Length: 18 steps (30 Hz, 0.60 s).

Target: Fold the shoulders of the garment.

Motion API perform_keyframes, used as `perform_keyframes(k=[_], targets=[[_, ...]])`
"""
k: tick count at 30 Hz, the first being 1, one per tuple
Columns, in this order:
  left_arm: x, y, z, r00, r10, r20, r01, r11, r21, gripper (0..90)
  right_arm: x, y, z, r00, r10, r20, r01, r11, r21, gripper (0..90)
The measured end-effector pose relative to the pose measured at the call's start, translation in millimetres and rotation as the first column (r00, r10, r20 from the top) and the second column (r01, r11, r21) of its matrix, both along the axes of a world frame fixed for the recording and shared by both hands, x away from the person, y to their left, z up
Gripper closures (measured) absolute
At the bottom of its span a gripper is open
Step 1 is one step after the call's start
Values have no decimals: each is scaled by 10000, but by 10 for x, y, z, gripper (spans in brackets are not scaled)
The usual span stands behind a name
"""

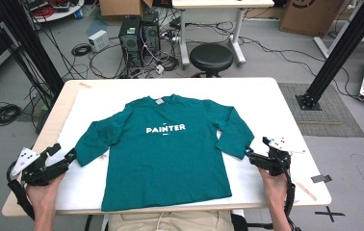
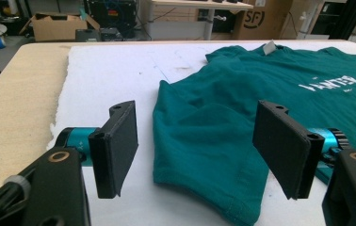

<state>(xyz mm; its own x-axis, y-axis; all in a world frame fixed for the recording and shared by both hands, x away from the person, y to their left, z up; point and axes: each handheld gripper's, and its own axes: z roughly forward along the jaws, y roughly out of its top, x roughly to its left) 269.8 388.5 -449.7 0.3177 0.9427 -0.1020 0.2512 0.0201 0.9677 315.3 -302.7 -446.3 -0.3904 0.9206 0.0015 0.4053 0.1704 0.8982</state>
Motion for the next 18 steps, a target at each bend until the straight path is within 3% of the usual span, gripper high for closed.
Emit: perform_keyframes(k=[12, 18], targets=[[10, -2, 1, 9999, 83, -101, -82, 10000, 10, 313, 4, 16, -1, 10000, -12, 42, 13, 9998, -216, 227], [21, -11, 3, 9997, 92, -225, -90, 9999, 98, 313, -1, 10, -1, 10000, 15, -24, -16, 10000, -74, 223]])
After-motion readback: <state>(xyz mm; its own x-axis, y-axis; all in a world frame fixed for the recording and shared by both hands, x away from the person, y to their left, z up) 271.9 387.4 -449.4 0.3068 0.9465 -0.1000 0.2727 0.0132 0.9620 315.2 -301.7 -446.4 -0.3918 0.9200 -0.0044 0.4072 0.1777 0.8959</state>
